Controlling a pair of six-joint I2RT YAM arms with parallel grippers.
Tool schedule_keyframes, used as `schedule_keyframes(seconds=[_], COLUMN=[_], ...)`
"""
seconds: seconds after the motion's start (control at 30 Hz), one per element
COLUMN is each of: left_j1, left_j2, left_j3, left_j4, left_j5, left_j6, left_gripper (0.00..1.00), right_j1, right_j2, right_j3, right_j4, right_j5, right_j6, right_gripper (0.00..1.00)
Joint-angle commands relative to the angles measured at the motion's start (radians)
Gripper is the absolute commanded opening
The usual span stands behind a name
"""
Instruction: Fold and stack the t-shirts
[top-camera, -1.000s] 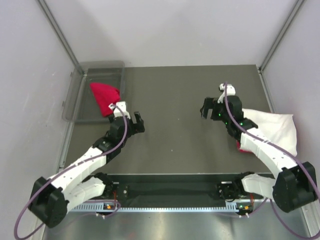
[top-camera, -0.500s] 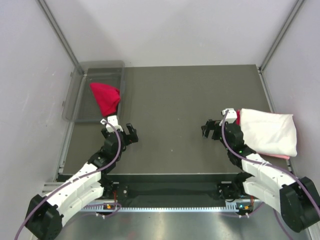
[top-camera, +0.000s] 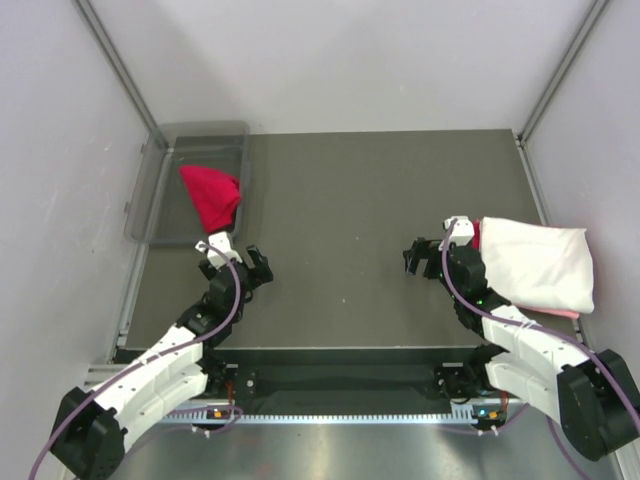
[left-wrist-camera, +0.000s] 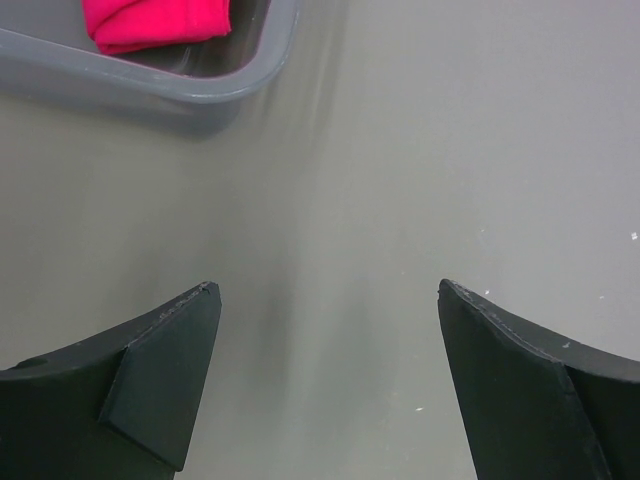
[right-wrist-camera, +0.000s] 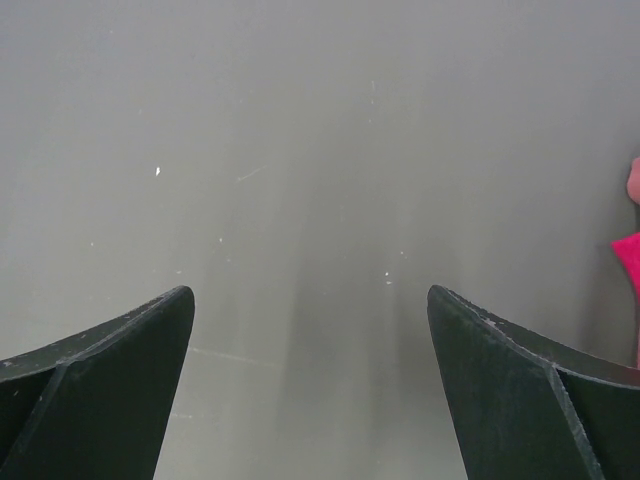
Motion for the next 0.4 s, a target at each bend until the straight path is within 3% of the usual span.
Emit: schedule_keyframes(seconds=[0.0, 0.37], left_j1=[-0.001, 0.0], left_j2=[-0.028, 0.004], left_j3=[-0.007, 0.004], left_j4=[0.021, 0.028], left_j5=[-0.019, -0.005], left_j6=[-0.016, -0.013], left_gripper=[0.93, 0.91], right_j1=[0.008, 0.01], right_j2=[-0.008, -0.025], right_j3=[0.04, 0.029], right_j4=[0.066, 0.097], right_j5=[0.009, -0.034], right_j6=[0.004, 0.002], right_gripper=[1.0, 1.0])
